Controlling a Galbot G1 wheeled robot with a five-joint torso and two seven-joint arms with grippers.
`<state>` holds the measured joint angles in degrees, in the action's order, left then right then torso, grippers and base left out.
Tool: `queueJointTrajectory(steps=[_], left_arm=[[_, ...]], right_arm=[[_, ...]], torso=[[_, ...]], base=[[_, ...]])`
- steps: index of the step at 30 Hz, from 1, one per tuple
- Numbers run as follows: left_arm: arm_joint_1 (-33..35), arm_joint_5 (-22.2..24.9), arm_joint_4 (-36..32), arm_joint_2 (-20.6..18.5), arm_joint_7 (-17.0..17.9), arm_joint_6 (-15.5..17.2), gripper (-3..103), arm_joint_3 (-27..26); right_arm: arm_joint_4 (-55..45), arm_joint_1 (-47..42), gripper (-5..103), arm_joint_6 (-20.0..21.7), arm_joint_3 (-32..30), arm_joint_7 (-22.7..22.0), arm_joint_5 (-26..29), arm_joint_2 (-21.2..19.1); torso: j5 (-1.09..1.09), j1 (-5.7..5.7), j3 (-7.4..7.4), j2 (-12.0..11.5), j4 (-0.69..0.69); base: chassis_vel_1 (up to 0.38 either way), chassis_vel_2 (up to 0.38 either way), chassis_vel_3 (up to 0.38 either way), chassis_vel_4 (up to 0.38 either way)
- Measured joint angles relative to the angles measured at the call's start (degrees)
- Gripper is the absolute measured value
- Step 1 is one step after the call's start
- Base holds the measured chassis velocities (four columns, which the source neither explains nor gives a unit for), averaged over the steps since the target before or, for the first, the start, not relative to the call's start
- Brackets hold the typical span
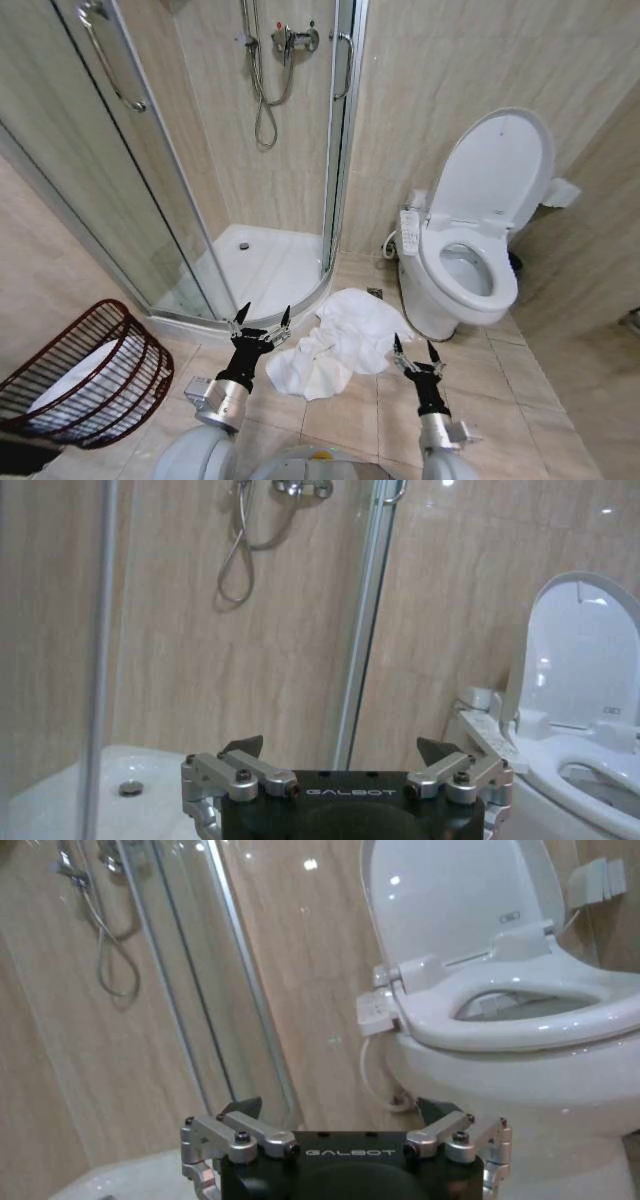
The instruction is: Discard the used towel into the hamper.
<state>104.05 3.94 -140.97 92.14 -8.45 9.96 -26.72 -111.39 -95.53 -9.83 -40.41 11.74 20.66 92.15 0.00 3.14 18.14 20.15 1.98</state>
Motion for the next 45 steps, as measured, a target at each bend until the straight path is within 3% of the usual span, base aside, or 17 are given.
queueJointTrajectory(steps=[3,5,7,8,11,21,24,27,30,35,38,45], left_arm=[[0.01,0.00,0.00,-0.01,0.00,0.00,100,0.00],[0.01,-0.01,0.00,-0.01,0.00,0.00,100,0.00],[0.01,0.00,0.00,0.00,0.00,0.00,100,-0.01],[0.01,0.00,0.00,0.00,0.00,0.00,100,-0.01],[0.01,0.00,0.00,0.00,0.00,0.00,100,-0.01],[0.00,0.00,0.00,-0.01,0.00,0.00,100,0.00],[0.00,0.00,0.00,0.00,0.00,0.00,100,0.00],[0.00,-0.01,0.00,0.00,0.00,0.00,100,0.00],[0.01,-0.01,0.00,0.00,0.00,0.00,100,-0.01],[0.01,0.00,0.00,0.00,0.00,0.00,100,0.00],[0.00,0.00,0.00,0.00,0.00,0.00,100,0.00],[0.00,0.00,0.00,0.00,0.00,0.00,100,0.00]], right_arm=[[0.54,3.88,100,6.75,1.14,0.80,-1.54,0.01],[1.44,5.13,100,8.57,1.45,1.15,-1.30,-0.15],[5.33,8.39,100,12.51,1.79,2.32,2.43,-1.43],[5.33,8.39,100,12.51,1.79,2.32,2.43,-1.43],[10.30,12.72,100,16.92,4.03,1.44,9.88,-2.55],[15.67,16.29,100,18.29,11.25,-0.29,8.93,-5.29],[18.04,17.10,100,18.35,14.67,-1.79,6.27,-6.16],[22.08,19.27,100,18.62,19.22,-3.44,-2.07,-7.38],[24.06,20.44,100,19.18,22.19,-5.70,-4.18,-8.51],[24.94,20.57,100,19.11,22.36,-8.36,-5.10,-7.83],[28.11,20.49,100,17.13,22.21,-10.50,-8.86,-6.89],[31.09,19.55,100,16.09,20.15,-8.44,-10.09,-6.74]], torso=[[-0.01,-0.08,-0.09,-0.11,0.01],[0.00,-0.08,-0.09,-0.11,0.01],[-0.01,-0.08,-0.08,-0.09,0.01],[-0.01,-0.08,-0.08,-0.09,0.01],[0.00,-0.11,-0.12,-0.19,0.01],[-0.01,-0.75,-0.99,-1.67,0.00],[0.01,-0.93,-1.37,-2.23,0.00],[0.00,-1.28,-1.79,-3.00,0.01],[0.01,-1.55,-2.12,-3.61,0.04],[0.00,-1.81,-2.78,-4.52,0.02],[0.01,-1.95,-3.08,-4.97,0.00],[0.00,-2.04,-3.21,-5.17,0.00]], base=[[0.000,0.000,0.000,0.000],[0.029,-0.012,-0.016,0.015],[0.000,0.000,0.000,0.000],[0.000,0.000,0.000,0.000],[0.000,0.000,0.000,0.000],[0.008,0.009,0.013,0.015],[0.049,0.026,0.022,0.028],[0.071,0.043,0.051,0.067],[0.075,0.069,0.061,0.074],[0.032,0.029,0.035,0.022],[0.000,0.000,0.000,0.000],[0.000,0.000,0.000,0.000]])
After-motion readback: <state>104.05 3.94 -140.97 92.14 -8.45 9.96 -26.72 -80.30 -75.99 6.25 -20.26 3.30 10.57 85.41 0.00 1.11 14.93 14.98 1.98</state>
